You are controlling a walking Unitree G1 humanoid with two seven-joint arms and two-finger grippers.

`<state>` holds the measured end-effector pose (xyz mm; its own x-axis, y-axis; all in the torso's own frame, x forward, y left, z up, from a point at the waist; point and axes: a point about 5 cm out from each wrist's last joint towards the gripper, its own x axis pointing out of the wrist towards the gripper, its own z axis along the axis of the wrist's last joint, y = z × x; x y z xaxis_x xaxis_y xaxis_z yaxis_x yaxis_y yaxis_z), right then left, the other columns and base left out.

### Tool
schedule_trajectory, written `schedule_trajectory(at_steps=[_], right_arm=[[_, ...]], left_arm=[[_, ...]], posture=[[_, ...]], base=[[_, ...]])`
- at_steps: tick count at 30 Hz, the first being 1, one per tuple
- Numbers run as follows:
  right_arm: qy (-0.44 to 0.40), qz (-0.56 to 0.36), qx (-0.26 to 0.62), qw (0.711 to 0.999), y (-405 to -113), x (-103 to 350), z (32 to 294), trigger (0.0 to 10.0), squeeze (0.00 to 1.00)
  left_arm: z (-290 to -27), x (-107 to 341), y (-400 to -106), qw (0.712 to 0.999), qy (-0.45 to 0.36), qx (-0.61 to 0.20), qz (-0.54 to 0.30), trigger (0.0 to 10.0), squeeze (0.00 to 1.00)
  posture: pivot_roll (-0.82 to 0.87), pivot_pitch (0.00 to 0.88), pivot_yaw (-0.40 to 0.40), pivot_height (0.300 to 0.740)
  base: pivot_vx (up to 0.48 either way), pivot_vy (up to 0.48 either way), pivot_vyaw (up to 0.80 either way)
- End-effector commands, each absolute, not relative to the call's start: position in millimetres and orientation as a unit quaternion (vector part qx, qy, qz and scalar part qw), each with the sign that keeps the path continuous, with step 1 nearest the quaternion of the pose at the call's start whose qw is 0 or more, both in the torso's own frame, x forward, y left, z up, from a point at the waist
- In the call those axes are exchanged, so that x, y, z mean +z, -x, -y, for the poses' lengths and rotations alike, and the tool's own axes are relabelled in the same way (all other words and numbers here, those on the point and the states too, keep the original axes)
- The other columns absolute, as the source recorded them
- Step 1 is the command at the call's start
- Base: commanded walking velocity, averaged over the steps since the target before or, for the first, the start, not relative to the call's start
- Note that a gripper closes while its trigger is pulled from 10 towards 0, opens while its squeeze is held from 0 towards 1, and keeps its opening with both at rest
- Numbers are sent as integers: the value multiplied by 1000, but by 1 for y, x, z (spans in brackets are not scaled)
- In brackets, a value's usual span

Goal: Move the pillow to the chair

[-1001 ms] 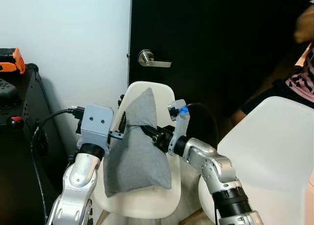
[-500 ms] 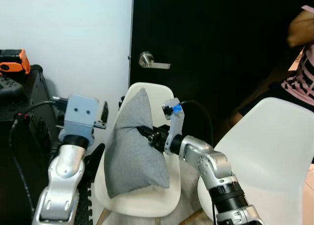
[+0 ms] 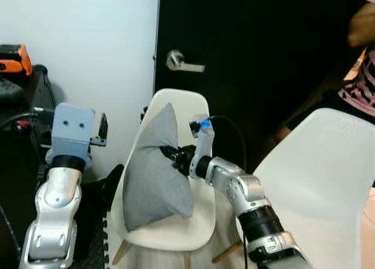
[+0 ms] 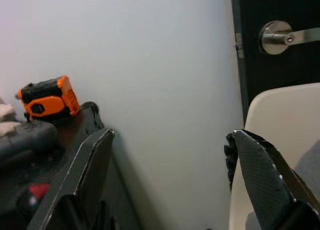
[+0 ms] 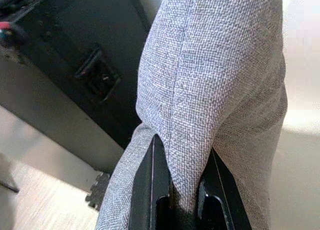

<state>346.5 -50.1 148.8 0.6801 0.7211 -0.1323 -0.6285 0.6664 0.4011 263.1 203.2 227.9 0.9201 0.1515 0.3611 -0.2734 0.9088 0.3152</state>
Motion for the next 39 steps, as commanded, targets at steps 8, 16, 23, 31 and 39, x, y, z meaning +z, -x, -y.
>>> schedule_trajectory(at_steps=[8, 16, 23, 31, 39], right_arm=[[-147, -124, 337, 922, -364, 150, 50, 10000, 0], [-39, -129, 251, 958, -377, 142, 60, 10000, 0], [74, -171, 242, 952, -379, 128, 60, 10000, 0], [108, -172, 292, 935, -377, 130, 44, 10000, 0], [98, -169, 336, 921, -373, 133, 23, 10000, 0]], left_arm=[[-200, 236, -258, 966, -165, 101, 172, 10000, 0], [-199, 241, -252, 968, -162, 96, 167, 10000, 0], [-199, 245, -250, 968, -164, 93, 164, 10000, 0], [-201, 249, -250, 968, -165, 98, 165, 10000, 0], [-197, 247, -248, 970, -161, 91, 160, 10000, 0]], posture=[[180, 2, -125, 580], [187, 61, -125, 555], [197, 85, -127, 535], [198, 83, -133, 535], [208, 75, -142, 535]], base=[[0, 0, 0], [0, 0, 0], [0, 0, 0], [0, 0, 0], [0, 0, 0]])
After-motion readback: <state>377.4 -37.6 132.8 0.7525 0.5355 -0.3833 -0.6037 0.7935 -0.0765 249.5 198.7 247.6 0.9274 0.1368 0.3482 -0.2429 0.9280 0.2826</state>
